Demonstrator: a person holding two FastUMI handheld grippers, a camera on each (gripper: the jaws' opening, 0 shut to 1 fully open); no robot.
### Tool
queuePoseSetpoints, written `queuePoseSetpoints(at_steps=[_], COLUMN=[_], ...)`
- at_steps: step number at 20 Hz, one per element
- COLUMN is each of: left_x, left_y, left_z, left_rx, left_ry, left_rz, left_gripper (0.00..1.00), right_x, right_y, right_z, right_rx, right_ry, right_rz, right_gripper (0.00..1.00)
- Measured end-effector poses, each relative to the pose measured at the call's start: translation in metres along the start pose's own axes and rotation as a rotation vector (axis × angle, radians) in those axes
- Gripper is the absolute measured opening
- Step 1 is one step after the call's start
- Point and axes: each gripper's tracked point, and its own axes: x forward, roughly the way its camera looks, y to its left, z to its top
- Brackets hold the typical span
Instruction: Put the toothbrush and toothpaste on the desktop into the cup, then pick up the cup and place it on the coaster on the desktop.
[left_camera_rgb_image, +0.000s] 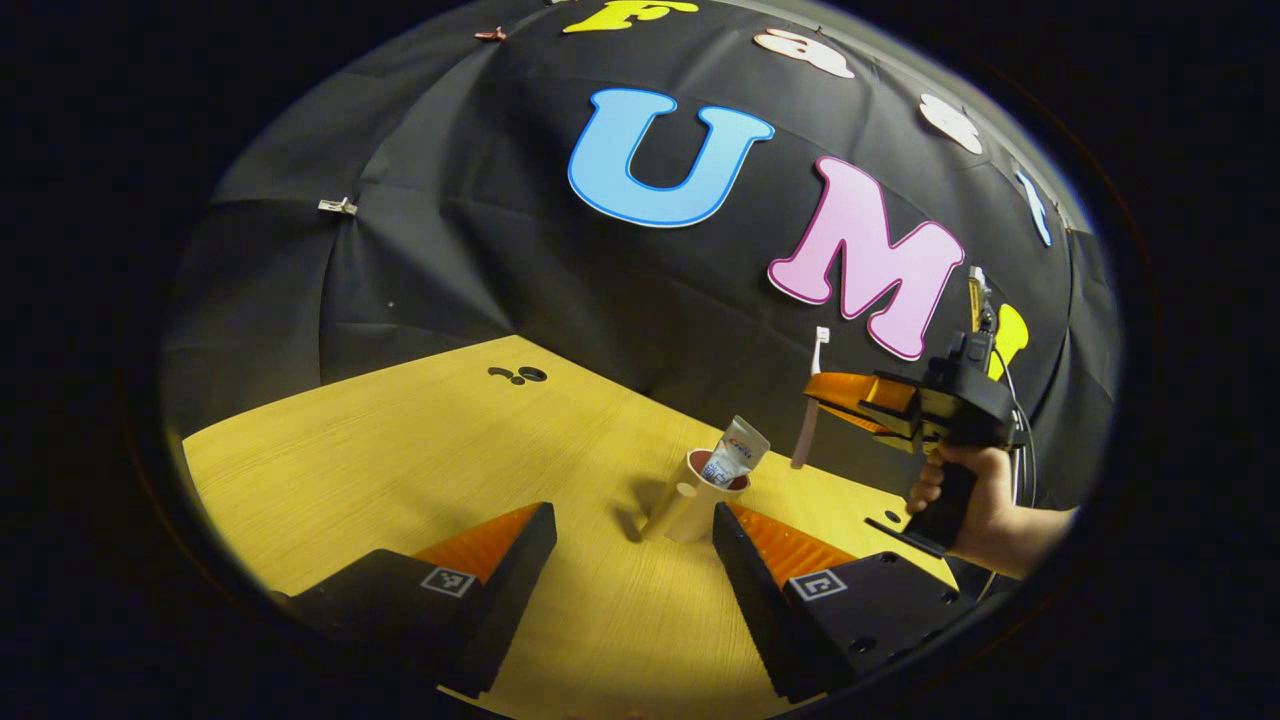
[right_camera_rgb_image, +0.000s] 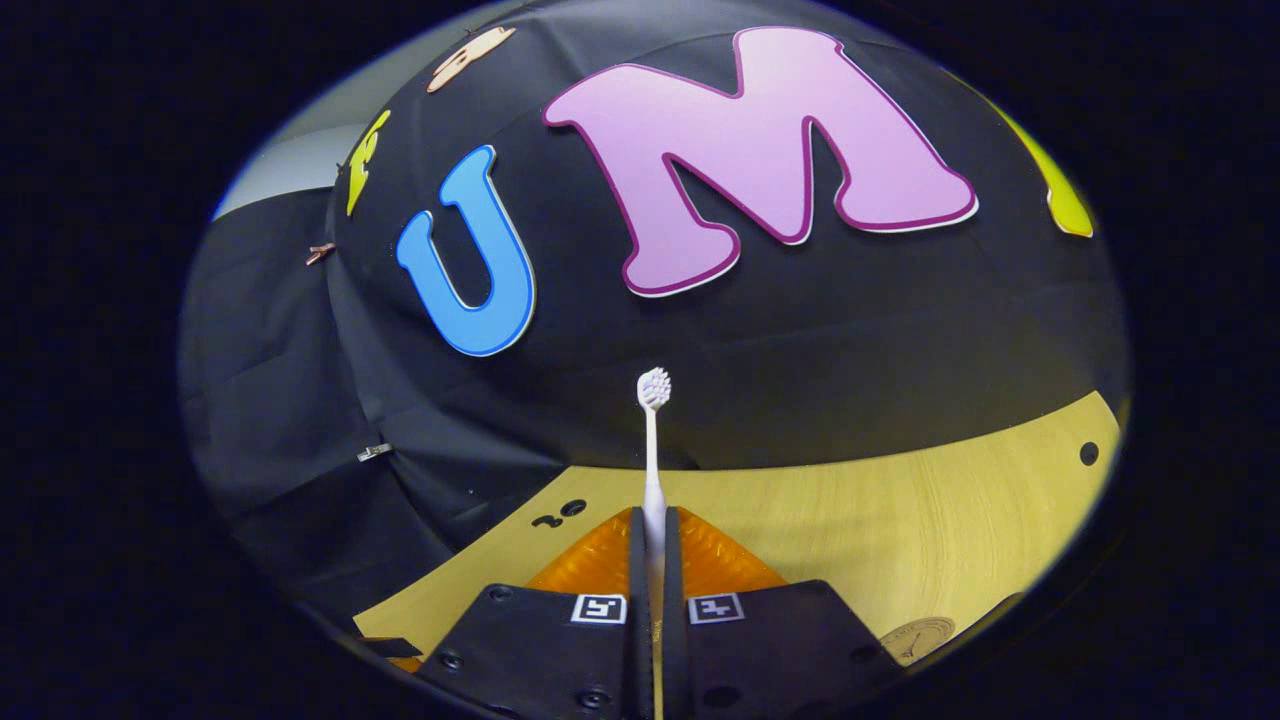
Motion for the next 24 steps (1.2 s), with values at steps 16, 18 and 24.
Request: queuePoseSetpoints(at_steps=[16,18,24], left_x=[0.005,0.004,0.007], left_y=[0.02,0.02,0.007], left_z=[-0.01,-0.015,-0.019], left_rx=[0.03,0.045,0.065], left_ry=[0.037,0.043,0.068], left_rz=[0.034,0.042,0.028], left_gripper=[0.98,0.98,0.98], right_x=[0.036,0.031,0.004], right_y=[-0.001,-0.003,-0.021], right_z=[-0.076,-0.084,-0.059], right_rx=[-0.155,-0.157,-0.085], right_ry=[0.054,0.074,0.049], right_rz=[0.007,0.006,-0.034], right_gripper=[0.11,0.13,0.85])
